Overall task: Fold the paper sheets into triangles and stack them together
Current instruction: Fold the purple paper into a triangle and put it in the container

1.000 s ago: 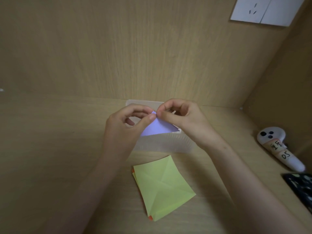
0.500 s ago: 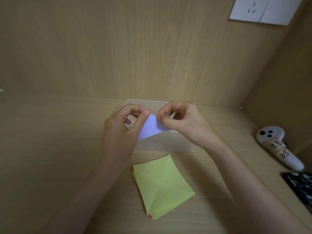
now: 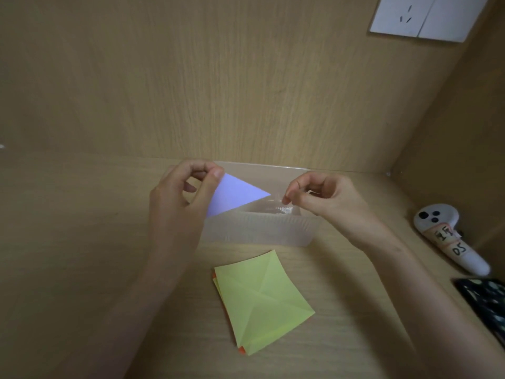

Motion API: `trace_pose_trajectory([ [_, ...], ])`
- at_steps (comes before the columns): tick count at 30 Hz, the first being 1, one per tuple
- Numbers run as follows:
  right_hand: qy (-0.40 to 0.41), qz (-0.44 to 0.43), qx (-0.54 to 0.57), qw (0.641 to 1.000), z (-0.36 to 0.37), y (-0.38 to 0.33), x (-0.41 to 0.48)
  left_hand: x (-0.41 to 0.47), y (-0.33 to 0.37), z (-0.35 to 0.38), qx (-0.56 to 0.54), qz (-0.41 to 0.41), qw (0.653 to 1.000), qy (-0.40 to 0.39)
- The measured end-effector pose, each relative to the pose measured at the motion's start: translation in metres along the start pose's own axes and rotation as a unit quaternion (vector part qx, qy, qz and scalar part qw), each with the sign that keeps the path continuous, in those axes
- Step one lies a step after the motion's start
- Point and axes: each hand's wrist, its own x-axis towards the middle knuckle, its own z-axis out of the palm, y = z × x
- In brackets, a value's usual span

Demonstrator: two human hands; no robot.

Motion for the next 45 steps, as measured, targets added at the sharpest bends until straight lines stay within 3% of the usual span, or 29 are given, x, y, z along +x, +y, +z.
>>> trace_pose_trajectory([
  [5,-0.008,-0.037,0.019,0.999,0.006,-0.013,0.004,-0.009,0.006,0.009,0.004,0.044,0.997,-0.069],
  [9,-0.051,-0.04,0.032,0.997,0.021,-0.021,0.006,-0.009,0.005,0.009,-0.008,0.048,0.996,-0.072],
  [15,-0.003,-0.036,0.051,0.998,0.024,-0.016,0.006,-0.01,0.004,0.01,-0.07,0.002,0.995,-0.076],
  [24,-0.025,-0.054,0.051,0.997,0.029,-0.022,0.006,-0.012,0.006,0.012,-0.061,0.011,0.995,-0.08],
  [45,0.099,-0.029,0.129,0.986,0.028,-0.016,0.007,-0.012,0.003,0.012,-0.06,-0.056,0.995,-0.058],
])
